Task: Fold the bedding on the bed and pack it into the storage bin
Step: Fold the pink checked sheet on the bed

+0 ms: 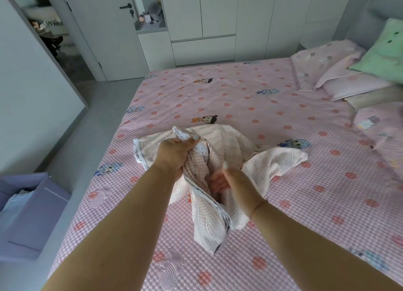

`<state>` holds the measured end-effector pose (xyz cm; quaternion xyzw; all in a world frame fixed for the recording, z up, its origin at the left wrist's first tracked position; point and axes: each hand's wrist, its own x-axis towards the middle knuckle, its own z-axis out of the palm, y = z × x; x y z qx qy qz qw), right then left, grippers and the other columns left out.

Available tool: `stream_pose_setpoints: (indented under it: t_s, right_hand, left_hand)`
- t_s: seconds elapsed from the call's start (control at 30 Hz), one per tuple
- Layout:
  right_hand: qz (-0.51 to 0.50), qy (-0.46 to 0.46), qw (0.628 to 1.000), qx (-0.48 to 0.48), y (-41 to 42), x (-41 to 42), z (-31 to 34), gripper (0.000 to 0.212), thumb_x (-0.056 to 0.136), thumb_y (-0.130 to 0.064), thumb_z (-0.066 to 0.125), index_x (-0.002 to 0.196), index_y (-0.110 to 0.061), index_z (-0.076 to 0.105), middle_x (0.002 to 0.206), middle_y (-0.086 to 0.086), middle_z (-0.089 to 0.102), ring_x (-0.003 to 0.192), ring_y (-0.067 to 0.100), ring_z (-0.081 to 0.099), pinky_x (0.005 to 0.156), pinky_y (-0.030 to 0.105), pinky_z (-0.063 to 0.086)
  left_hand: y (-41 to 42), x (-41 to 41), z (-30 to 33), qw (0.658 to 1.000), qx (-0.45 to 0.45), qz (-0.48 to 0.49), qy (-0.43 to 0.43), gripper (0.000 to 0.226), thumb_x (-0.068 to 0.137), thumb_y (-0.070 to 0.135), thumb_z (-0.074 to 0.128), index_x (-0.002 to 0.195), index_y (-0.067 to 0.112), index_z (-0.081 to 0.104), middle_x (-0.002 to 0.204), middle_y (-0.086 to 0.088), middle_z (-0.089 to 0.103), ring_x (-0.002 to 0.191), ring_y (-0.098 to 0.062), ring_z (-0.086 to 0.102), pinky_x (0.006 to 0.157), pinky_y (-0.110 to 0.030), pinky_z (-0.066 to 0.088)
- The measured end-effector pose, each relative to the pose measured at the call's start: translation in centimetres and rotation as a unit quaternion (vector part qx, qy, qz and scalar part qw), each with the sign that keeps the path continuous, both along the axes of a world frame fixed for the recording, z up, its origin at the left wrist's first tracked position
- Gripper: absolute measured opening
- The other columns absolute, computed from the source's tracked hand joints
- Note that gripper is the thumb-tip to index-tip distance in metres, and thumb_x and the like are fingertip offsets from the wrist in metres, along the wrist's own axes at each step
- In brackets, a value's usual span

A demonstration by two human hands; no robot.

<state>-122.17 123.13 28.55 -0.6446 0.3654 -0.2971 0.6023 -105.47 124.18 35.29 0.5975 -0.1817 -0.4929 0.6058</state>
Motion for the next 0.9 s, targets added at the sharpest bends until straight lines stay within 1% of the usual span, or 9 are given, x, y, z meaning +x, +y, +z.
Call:
stream_pose_setpoints:
  t_s: [0.1, 0.2, 0.3, 0.37, 0.47, 0.63, 0.73, 0.8, 0.9]
  right_hand:
    - [0.108, 0.092, 0.974, 0.178, 0.7, -0.2, -4.0, 0.074, 0.081, -0.081, 0.026, 0.104, -0.027, 0.07, 0.103, -0.001, 0.072, 0.103, 0.016, 0.064, 0.099, 0.038, 0.046]
    - [0.161, 0.166, 0.944, 0.235, -0.1, -1.1, -10.4, 0.104, 0.066, -0.092, 0.034, 0.137, -0.017, 0.048, 0.131, 0.007, 0.059, 0.125, 0.024, 0.052, 0.104, 0.037, 0.041]
    - [0.179, 0.25, 0.922, 0.237, 0.7, -2.3, -10.6, 0.102, 0.078, -0.086, 0.011, 0.124, -0.01, 0.061, 0.117, 0.011, 0.067, 0.108, 0.025, 0.062, 0.094, 0.037, 0.048]
    - [0.189, 0.271, 0.892, 0.308, 1.9, -2.6, -9.2, 0.094, 0.086, -0.075, 0.001, 0.111, -0.012, 0.066, 0.1, 0.007, 0.066, 0.086, 0.023, 0.06, 0.079, 0.034, 0.05]
    - [0.173, 0.249, 0.866, 0.397, 3.1, -2.9, -9.8, 0.078, 0.094, -0.065, 0.011, 0.098, -0.011, 0.066, 0.082, 0.006, 0.06, 0.061, 0.019, 0.051, 0.067, 0.03, 0.047]
    - [0.082, 0.365, 0.875, 0.309, 4.6, -1.3, -13.0, 0.041, 0.095, -0.057, 0.027, 0.073, -0.025, 0.042, 0.068, -0.006, 0.036, 0.056, 0.006, 0.03, 0.052, 0.021, 0.025]
    - [0.064, 0.363, 0.862, 0.347, 5.8, -1.1, -14.8, 0.043, 0.096, -0.053, 0.032, 0.096, -0.017, 0.057, 0.089, 0.002, 0.058, 0.08, 0.014, 0.055, 0.076, 0.025, 0.046]
    - [0.078, 0.348, 0.867, 0.348, 5.9, -0.7, -13.7, 0.052, 0.096, -0.057, 0.031, 0.116, -0.016, 0.056, 0.113, 0.009, 0.061, 0.104, 0.02, 0.058, 0.099, 0.031, 0.043]
    - [0.011, 0.298, 0.899, 0.322, 4.2, -0.4, -12.5, 0.055, 0.099, -0.051, 0.026, 0.14, -0.016, 0.038, 0.139, 0.012, 0.047, 0.125, 0.026, 0.048, 0.102, 0.028, 0.036]
  left_hand:
    - [0.1, 0.6, -0.1, 1.0, 0.004, 0.004, -0.003, 0.024, 0.081, 0.008, 0.074, 0.09, -0.013, 0.066, 0.093, -0.025, 0.071, 0.083, -0.036, 0.071, 0.074, -0.044, 0.06]
    - [0.9, 1.5, -0.4, 1.0, 0.0, 0.021, 0.004, 0.02, 0.083, 0.005, 0.071, 0.091, -0.012, 0.065, 0.091, -0.022, 0.072, 0.08, -0.031, 0.072, 0.07, -0.039, 0.061]
    - [2.1, 2.5, -1.0, 0.998, -0.006, 0.059, 0.016, 0.01, 0.085, 0.001, 0.068, 0.083, -0.008, 0.064, 0.08, -0.015, 0.072, 0.071, -0.023, 0.072, 0.066, -0.032, 0.061]
    - [3.0, 2.7, -1.8, 0.997, 0.002, 0.067, 0.024, 0.009, 0.085, 0.0, 0.067, 0.083, -0.007, 0.063, 0.079, -0.015, 0.071, 0.072, -0.023, 0.072, 0.068, -0.032, 0.061]
    - [4.3, 2.3, -3.4, 0.998, 0.02, 0.056, 0.033, 0.011, 0.085, 0.001, 0.067, 0.086, -0.01, 0.063, 0.078, -0.015, 0.072, 0.073, -0.024, 0.073, 0.064, -0.03, 0.06]
    - [6.4, 2.6, -6.3, 0.992, 0.043, 0.105, 0.057, 0.007, 0.084, -0.001, 0.067, 0.082, -0.007, 0.063, 0.078, -0.014, 0.072, 0.068, -0.021, 0.073, 0.063, -0.03, 0.059]
    - [7.5, 3.3, -7.6, 0.984, 0.067, 0.148, 0.071, 0.007, 0.083, -0.002, 0.068, 0.081, -0.005, 0.062, 0.082, -0.014, 0.07, 0.069, -0.02, 0.072, 0.069, -0.032, 0.057]
    - [8.1, 3.8, -8.1, 0.982, 0.072, 0.158, 0.077, 0.007, 0.083, -0.002, 0.068, 0.082, -0.005, 0.062, 0.086, -0.015, 0.069, 0.071, -0.02, 0.071, 0.069, -0.032, 0.057]
    - [8.6, 4.5, -8.2, 0.986, 0.065, 0.137, 0.07, 0.006, 0.086, -0.002, 0.065, 0.085, -0.007, 0.061, 0.089, -0.017, 0.07, 0.072, -0.021, 0.072, 0.063, -0.029, 0.059]
